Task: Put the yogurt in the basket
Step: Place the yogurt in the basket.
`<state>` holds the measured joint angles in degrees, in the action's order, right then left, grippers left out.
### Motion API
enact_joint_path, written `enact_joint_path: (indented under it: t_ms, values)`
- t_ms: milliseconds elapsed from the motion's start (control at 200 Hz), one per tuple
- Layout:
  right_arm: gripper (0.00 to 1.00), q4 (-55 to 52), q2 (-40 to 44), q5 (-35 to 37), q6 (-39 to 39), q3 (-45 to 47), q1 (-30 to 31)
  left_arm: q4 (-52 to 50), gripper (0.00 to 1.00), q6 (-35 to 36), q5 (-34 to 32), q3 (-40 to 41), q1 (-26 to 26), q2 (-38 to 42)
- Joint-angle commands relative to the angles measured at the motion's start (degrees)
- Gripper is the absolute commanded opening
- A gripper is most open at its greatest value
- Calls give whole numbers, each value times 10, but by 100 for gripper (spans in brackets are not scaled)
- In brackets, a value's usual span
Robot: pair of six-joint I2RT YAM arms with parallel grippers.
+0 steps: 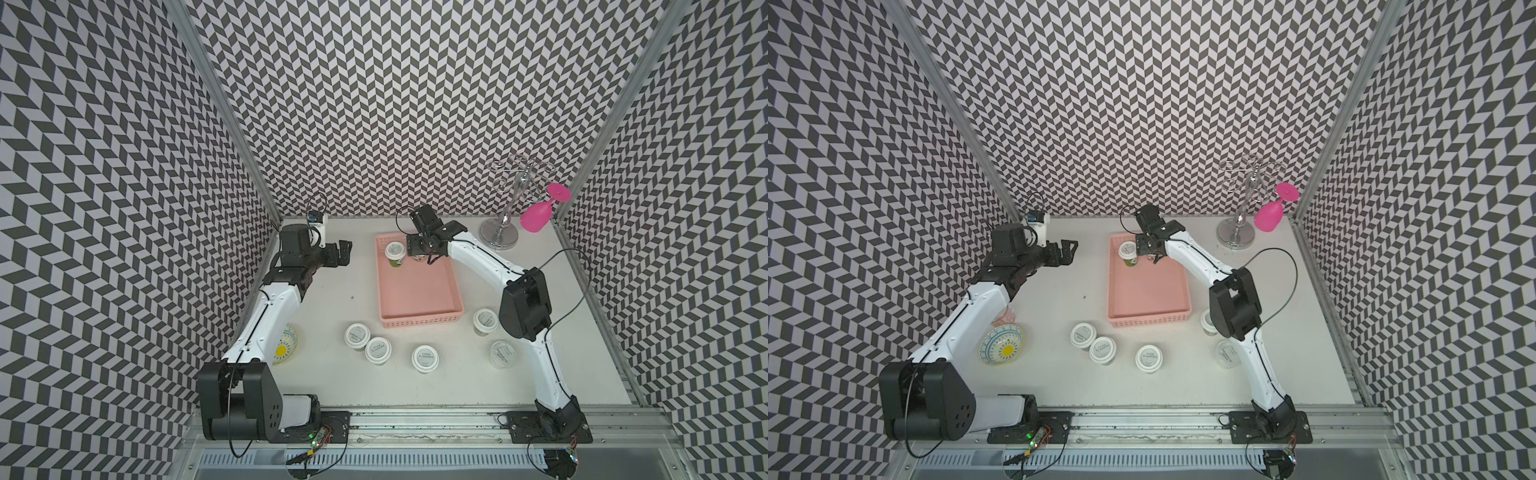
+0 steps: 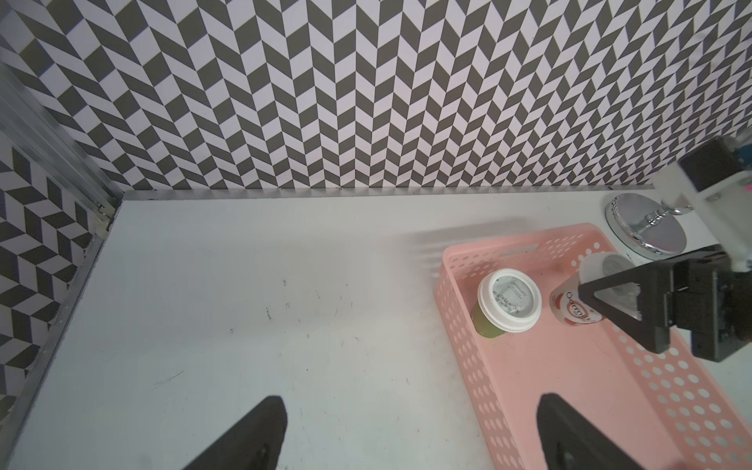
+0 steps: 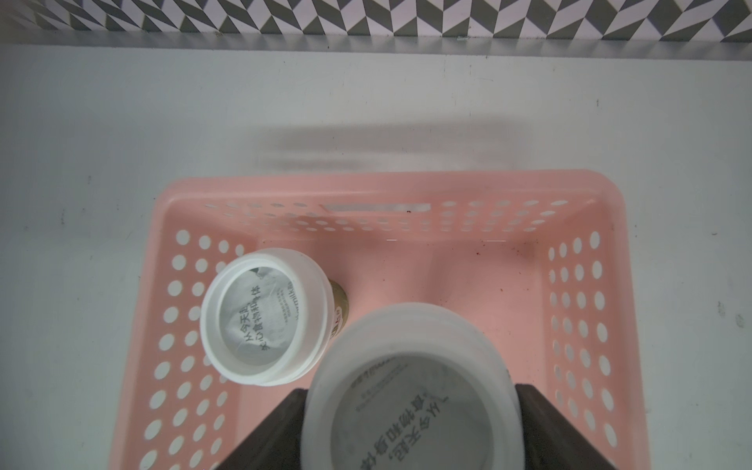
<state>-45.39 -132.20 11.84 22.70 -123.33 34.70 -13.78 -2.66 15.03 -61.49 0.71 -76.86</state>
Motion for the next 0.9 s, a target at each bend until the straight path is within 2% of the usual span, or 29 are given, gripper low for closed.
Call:
enact_joint_path:
  t_ms: [0, 651, 896]
  values:
    - [78, 3, -24, 10, -11, -35, 0, 10, 100, 1, 6, 4, -4, 8]
    - [79, 24, -89, 11, -9, -53, -11, 9, 100, -4, 14, 1, -4, 2]
    - [84, 24, -84, 10, -10, -54, -11, 9, 100, -4, 14, 1, -5, -2]
